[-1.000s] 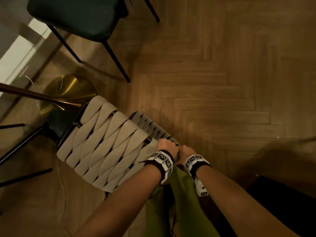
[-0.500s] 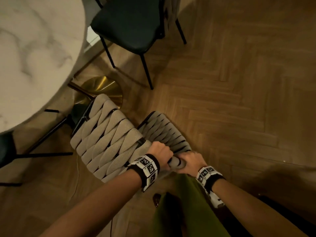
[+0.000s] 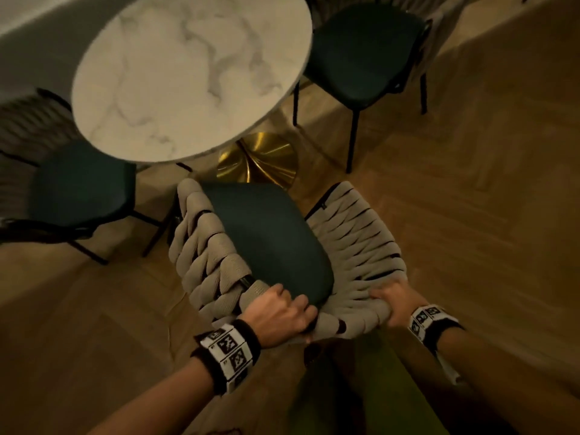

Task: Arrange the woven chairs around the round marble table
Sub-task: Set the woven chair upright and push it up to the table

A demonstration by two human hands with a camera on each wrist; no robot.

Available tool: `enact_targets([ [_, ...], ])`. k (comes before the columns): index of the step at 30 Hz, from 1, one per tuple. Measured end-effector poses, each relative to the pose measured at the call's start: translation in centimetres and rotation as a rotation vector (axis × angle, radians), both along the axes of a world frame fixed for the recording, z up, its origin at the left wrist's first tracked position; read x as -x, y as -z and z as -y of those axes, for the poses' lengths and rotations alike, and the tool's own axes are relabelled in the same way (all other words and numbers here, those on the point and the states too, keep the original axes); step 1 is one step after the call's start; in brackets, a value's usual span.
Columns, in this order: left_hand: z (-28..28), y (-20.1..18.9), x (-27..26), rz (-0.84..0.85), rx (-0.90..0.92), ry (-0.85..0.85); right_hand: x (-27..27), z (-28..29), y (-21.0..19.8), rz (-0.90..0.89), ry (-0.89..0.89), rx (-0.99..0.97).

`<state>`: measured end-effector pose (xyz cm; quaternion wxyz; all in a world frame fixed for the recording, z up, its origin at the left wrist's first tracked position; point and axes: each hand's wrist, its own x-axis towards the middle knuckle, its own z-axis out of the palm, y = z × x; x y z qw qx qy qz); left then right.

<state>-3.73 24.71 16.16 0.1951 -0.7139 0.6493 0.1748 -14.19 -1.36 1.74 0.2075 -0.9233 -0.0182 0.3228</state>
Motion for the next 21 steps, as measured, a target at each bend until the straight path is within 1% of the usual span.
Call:
enact_targets([
  [2,-2.9,0.9,0.9,0.024,0.108,-0.035,0.0,-1.3,-0.4,0.0,-0.052,0.062],
  [5,-6.9,1.1,1.6,0.093,0.25,-0.101,-0.6,-3.7,-1.8,0.068,-0.153,0.11],
  [9,-12.1,0.9,2.0,0.164,0.435,-0.174,-1.5,-6.7,-3.6,0.23,-0.225,0.159],
  [12,-16.1,0.7,2.5,0.194,0.532,-0.22,-2.2,-8.8,-5.3,0.295,-0.282,0.22],
  [14,-18.8,1.4,2.7,0.203,0.551,-0.246,-2.5,-10.2,-6.6,0.313,-0.327,0.274],
  [16,-21.2,2.7,2.8,0.19,0.537,-0.295,-2.4,-11.5,-7.4,0.321,-0.335,0.284],
  [18,-23.4,4.5,3.2,0.177,0.478,-0.347,-2.3,-12.9,-7.3,0.348,-0.36,0.243],
  [21,-25.7,6.3,3.2,0.174,0.297,-0.444,-2.5,-15.7,-7.5,0.337,-0.397,0.231],
])
